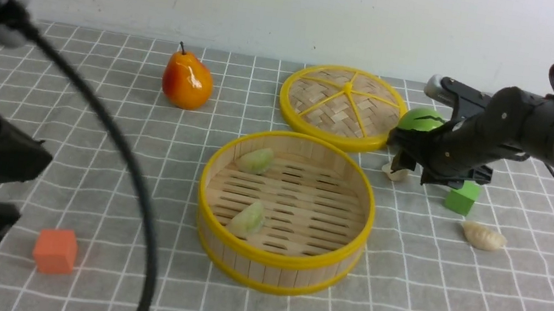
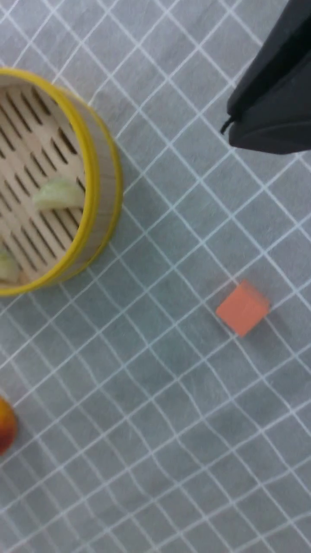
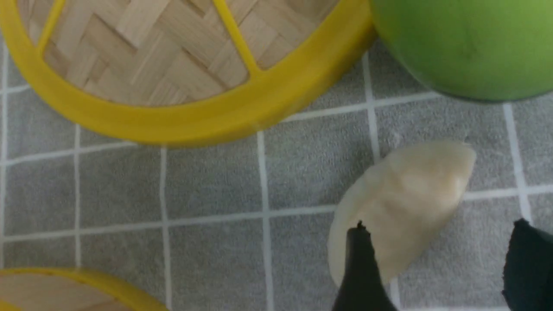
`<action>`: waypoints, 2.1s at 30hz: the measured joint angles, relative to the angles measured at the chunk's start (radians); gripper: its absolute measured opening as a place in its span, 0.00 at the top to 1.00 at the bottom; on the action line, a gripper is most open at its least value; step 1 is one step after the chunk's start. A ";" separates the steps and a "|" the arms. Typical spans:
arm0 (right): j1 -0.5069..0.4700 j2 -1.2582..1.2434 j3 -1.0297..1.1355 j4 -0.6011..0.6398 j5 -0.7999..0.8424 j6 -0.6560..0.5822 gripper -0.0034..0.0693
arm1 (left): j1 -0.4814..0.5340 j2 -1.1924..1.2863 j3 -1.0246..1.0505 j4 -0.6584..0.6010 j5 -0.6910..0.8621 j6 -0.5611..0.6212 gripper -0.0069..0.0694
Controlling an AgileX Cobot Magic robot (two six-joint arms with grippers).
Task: Put the dumplings into the steamer on the table with the grey tablecloth.
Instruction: 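Reach for and grasp a dumpling lying on the table beside the steamer, then place the dumpling in the bamboo steamer basket with the right gripper, then reach for and grasp a dumpling lying on the table beside the steamer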
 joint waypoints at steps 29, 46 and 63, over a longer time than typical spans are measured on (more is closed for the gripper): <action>0.106 -0.183 -0.068 0.107 0.360 -0.444 0.66 | 0.000 -0.310 0.471 0.477 -0.166 -0.749 0.93; 0.252 -0.042 -0.068 0.025 0.289 -0.492 0.54 | 0.000 -0.310 0.475 0.455 -0.213 -0.751 0.93; -0.078 -0.202 -0.007 -0.178 0.614 -0.517 0.19 | 0.000 -0.310 0.475 0.440 -0.243 -0.751 0.93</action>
